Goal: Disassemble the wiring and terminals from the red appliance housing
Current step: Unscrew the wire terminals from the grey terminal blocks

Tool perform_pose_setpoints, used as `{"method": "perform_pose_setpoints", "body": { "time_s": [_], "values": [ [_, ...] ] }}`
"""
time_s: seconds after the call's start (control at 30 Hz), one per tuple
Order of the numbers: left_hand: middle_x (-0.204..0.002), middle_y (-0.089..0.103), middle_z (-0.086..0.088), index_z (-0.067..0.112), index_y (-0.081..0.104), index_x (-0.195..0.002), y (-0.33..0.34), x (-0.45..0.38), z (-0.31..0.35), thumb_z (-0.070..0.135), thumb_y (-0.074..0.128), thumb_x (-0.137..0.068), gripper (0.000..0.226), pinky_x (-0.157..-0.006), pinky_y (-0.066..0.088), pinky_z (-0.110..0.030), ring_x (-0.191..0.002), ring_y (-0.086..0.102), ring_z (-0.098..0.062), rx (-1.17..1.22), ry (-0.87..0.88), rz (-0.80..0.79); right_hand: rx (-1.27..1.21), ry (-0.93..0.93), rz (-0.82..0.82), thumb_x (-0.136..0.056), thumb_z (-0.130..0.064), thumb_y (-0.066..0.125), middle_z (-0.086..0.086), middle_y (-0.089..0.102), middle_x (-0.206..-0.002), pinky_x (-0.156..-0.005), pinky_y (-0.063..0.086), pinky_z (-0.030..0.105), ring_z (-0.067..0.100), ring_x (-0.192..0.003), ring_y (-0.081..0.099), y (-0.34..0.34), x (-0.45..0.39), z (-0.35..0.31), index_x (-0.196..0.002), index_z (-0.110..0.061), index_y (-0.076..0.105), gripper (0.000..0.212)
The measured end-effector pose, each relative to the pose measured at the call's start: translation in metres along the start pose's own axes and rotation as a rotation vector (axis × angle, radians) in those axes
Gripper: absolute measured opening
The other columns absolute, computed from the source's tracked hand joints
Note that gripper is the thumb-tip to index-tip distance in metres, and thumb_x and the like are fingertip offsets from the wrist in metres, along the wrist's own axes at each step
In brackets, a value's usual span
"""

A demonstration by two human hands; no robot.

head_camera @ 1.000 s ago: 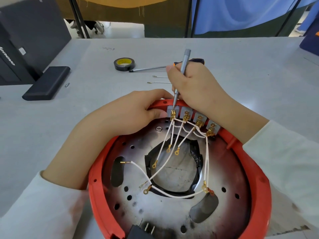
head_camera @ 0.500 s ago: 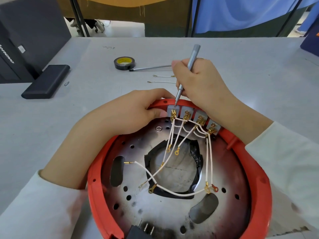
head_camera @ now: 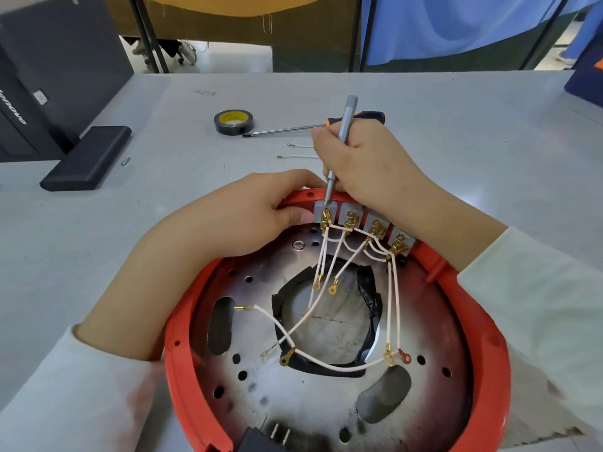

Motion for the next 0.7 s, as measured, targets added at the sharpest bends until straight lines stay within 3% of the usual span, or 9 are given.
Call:
{"method": "perform_pose_setpoints", "body": {
  "time_s": [0.13, 0.37, 0.53, 0.7],
  "values": [
    [-0.12, 0.06, 0.013, 0.033, 0.049, -0.131, 0.0, 0.0, 0.001, 0.024, 0.056, -0.093, 0.039, -0.095, 0.039, -0.027, -0.108, 0.054, -0.007, -0.002, 0.009, -0.006, 0.137, -0.001, -0.062, -0.096, -0.028, 0.044, 0.003, 0.053, -0.057, -0.054, 0.044, 0.028, 0.012, -0.052, 0.048, 0.004, 0.001, 0.0, -0.055, -0.016, 0.043, 0.043],
    [-0.1, 0.062, 0.021, 0.052, 0.048, -0.101, -0.001, 0.001, 0.001, 0.029, 0.057, -0.092, 0.026, -0.086, 0.042, -0.021, -0.096, 0.056, -0.003, 0.024, 0.025, -0.012, -0.228, -0.049, 0.153, -0.098, -0.025, 0.048, 0.001, 0.041, -0.058, -0.048, 0.041, 0.016, 0.003, -0.047, 0.041, -0.008, 0.002, 0.0, -0.064, -0.012, 0.044, 0.037],
    [-0.113, 0.063, 0.017, 0.04, 0.054, -0.118, -0.002, 0.002, 0.002, 0.026, 0.056, -0.093, 0.029, -0.098, 0.042, -0.034, -0.106, 0.056, -0.005, 0.04, 0.011, -0.022, -0.316, -0.154, 0.123, -0.096, -0.024, 0.055, 0.005, 0.051, -0.054, -0.043, 0.034, 0.011, 0.004, -0.038, 0.042, -0.017, 0.009, -0.011, -0.077, -0.005, 0.049, 0.027],
    [-0.114, 0.063, 0.015, 0.038, 0.054, -0.12, -0.001, 0.007, 0.002, 0.021, 0.054, -0.094, 0.031, -0.099, 0.04, -0.033, -0.108, 0.055, -0.006, 0.042, -0.017, -0.004, -0.297, -0.146, -0.014, -0.097, -0.035, 0.05, 0.007, 0.064, -0.056, -0.032, 0.031, 0.018, 0.016, -0.028, 0.039, -0.033, 0.02, -0.017, -0.092, -0.013, 0.065, 0.028]
  ]
}}
Point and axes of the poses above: each hand's wrist, its own x-axis away from the middle knuckle, its own y-axis out of the palm, z = x × y, the point moved 3 cm from there along -x, towards the middle knuckle
